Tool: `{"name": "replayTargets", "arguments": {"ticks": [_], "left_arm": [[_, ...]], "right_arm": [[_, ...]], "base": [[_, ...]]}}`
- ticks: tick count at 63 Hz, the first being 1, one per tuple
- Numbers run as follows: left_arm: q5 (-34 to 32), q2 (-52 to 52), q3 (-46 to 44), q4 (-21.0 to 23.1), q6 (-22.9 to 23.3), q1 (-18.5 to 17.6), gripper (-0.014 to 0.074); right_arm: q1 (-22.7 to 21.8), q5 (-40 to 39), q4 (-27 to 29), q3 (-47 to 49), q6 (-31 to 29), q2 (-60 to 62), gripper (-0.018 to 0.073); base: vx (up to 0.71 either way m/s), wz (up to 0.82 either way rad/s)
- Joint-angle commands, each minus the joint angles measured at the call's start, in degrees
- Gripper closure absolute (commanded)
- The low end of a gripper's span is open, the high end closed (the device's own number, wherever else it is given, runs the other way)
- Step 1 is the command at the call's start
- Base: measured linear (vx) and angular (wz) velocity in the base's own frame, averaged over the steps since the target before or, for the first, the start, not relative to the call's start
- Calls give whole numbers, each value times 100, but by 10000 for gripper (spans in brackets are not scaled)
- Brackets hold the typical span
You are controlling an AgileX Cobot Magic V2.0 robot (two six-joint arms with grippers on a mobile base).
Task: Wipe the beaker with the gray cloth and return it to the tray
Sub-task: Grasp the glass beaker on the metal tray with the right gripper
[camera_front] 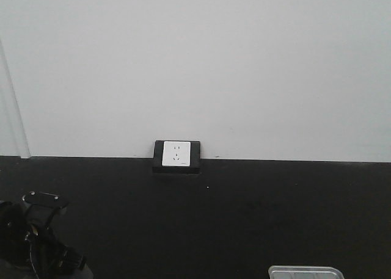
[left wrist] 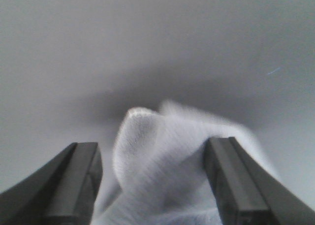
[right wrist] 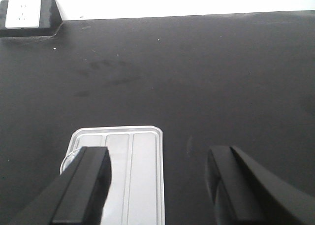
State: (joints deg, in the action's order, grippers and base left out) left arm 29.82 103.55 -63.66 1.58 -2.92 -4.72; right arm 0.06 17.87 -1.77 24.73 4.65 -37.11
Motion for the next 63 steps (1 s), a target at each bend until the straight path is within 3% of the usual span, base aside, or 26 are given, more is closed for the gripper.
{"name": "replayTargets", "arguments": {"ticks": [1, 18, 26, 37, 42, 52, 63], "left_arm": [[-81, -163, -184, 52, -6, -25, 216], [552, -853, -210, 129, -5, -25, 605], [579, -1507, -195, 339, -29, -31, 603], [417, -2393, -195, 667, -65, -31, 600], [409, -2704, -172, 667, -187, -31, 600], [124, -3373, 277, 692, -276, -31, 600], [78, -3892, 890, 925, -276, -31, 600]], "right_arm": [[-26, -396, -53, 189, -42, -23, 71], [-26, -432, -19, 189, -21, -23, 71], [-26, -306, 219, 189, -20, -23, 71], [-19, -5, 1022, 341, -190, -355, 76], [-19, 343, 1175, 676, -701, -794, 81], [-19, 1287, 1811, 1780, -2353, -1960, 82], [-19, 2288, 2150, 3048, -2598, -3336, 82]], "base": [[0, 0], [0, 0], [0, 0], [0, 0], [0, 0], [0, 0], [0, 0]]}}
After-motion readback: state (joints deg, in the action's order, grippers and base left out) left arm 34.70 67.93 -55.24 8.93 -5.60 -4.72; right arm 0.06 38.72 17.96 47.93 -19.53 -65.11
